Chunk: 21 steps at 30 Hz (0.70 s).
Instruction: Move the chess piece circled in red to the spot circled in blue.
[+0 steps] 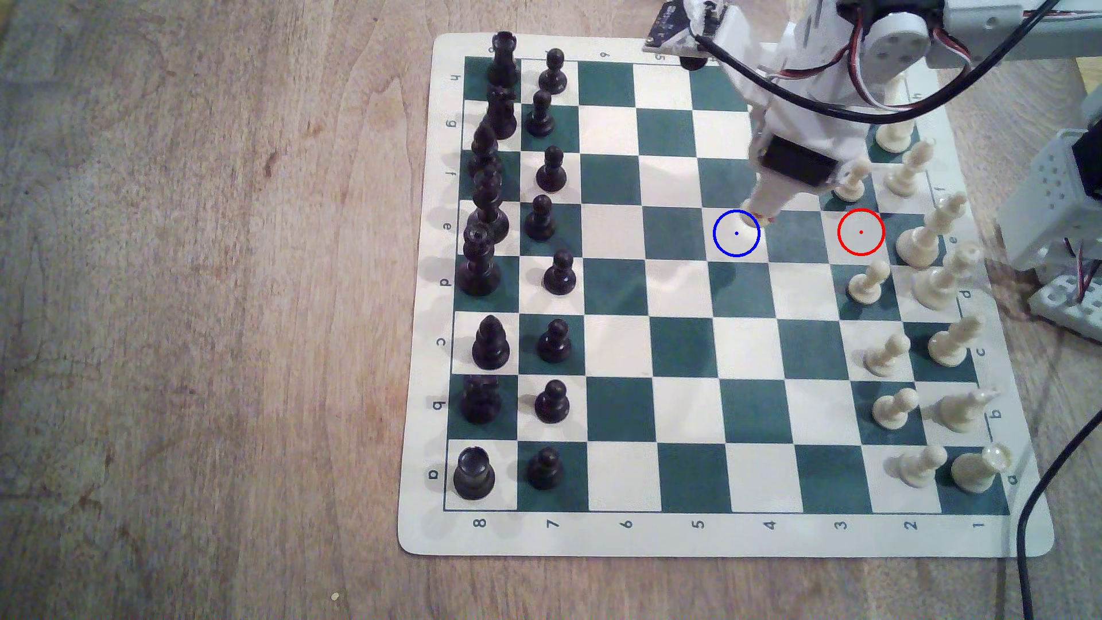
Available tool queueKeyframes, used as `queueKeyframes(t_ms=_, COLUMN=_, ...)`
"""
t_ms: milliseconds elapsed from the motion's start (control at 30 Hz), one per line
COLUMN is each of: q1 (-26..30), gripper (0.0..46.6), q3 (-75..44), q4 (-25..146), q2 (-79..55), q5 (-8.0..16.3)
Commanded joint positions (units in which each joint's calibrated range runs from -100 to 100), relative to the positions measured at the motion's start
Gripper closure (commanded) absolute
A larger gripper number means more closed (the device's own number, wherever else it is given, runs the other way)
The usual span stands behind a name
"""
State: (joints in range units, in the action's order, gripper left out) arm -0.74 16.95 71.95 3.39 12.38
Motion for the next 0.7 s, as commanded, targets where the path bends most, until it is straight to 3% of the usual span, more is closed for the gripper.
queueKeyframes(t_ms=0, q1=-0.24, gripper=46.4, q3=-6.43, q4=-1.11, q2=-3.14, q5=0.29)
queueKeyframes(t_ms=667, q1=-0.71, gripper=46.4, q3=-4.52, q4=-2.99, q2=-9.84, q5=0.83)
